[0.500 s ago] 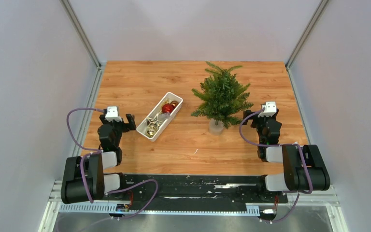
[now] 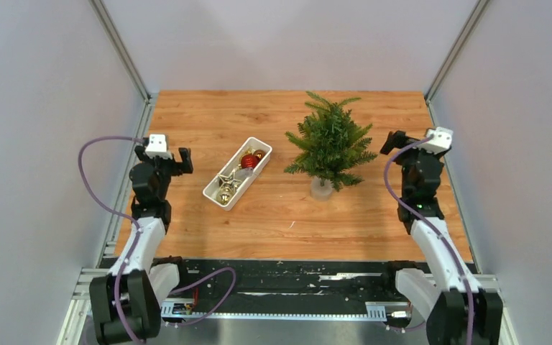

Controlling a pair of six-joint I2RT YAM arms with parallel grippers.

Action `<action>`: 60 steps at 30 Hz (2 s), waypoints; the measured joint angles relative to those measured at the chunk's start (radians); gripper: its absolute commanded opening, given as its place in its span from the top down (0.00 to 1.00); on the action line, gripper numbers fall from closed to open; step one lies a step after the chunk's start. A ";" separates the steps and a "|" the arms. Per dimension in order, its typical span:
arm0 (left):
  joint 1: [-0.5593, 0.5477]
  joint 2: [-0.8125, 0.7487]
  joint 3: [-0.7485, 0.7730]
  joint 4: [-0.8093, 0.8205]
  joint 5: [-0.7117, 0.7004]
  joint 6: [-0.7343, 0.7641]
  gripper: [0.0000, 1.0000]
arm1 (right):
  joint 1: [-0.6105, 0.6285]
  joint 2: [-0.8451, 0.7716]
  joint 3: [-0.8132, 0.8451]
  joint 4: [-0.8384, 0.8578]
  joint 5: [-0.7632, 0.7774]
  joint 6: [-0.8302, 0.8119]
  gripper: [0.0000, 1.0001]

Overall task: Decorate the small christmas tree
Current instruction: Pick up the decoration item from the center of the board.

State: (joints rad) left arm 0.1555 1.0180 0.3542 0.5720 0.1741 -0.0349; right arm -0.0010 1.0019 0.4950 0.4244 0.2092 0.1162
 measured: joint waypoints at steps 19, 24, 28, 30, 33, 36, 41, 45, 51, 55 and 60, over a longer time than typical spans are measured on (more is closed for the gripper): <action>-0.393 0.073 0.863 -1.334 0.553 0.625 0.00 | -0.002 -0.413 0.261 -0.461 -0.606 0.046 0.00; -0.599 0.163 0.869 -1.339 0.403 0.666 0.02 | -0.002 -0.442 0.284 -0.556 -0.725 0.004 0.00; -0.639 0.290 0.908 -1.341 0.289 0.682 0.07 | -0.002 -0.461 0.284 -0.614 -0.762 -0.010 0.00; -0.638 0.341 0.922 -1.342 0.241 0.692 0.12 | -0.002 -0.468 0.285 -0.632 -0.779 -0.013 0.00; -0.637 0.395 0.939 -1.362 0.190 0.703 0.25 | -0.002 -0.477 0.285 -0.653 -0.803 -0.014 0.00; -0.638 0.422 0.945 -1.379 0.153 0.718 0.63 | -0.002 -0.480 0.287 -0.664 -0.818 -0.014 0.00; -0.638 0.437 0.970 -1.413 0.131 0.718 1.00 | -0.002 -0.479 0.299 -0.671 -0.851 -0.013 0.00; -0.638 0.420 1.032 -1.425 0.138 0.694 1.00 | -0.002 -0.479 0.326 -0.675 -0.890 -0.012 0.00; -0.638 0.303 1.159 -1.420 0.094 0.634 1.00 | -0.002 -0.483 0.373 -0.675 -0.947 -0.004 0.00; -0.638 0.198 1.223 -1.393 0.026 0.597 1.00 | -0.002 -0.487 0.399 -0.674 -0.978 0.008 0.00; -0.638 0.122 1.333 -1.389 -0.010 0.560 1.00 | -0.002 -0.480 0.432 -0.675 -1.015 0.026 0.00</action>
State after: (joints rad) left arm -0.4824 1.1400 1.6871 -0.8165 0.1646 0.5251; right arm -0.0032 0.5220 0.9272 -0.2504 -0.8059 0.1425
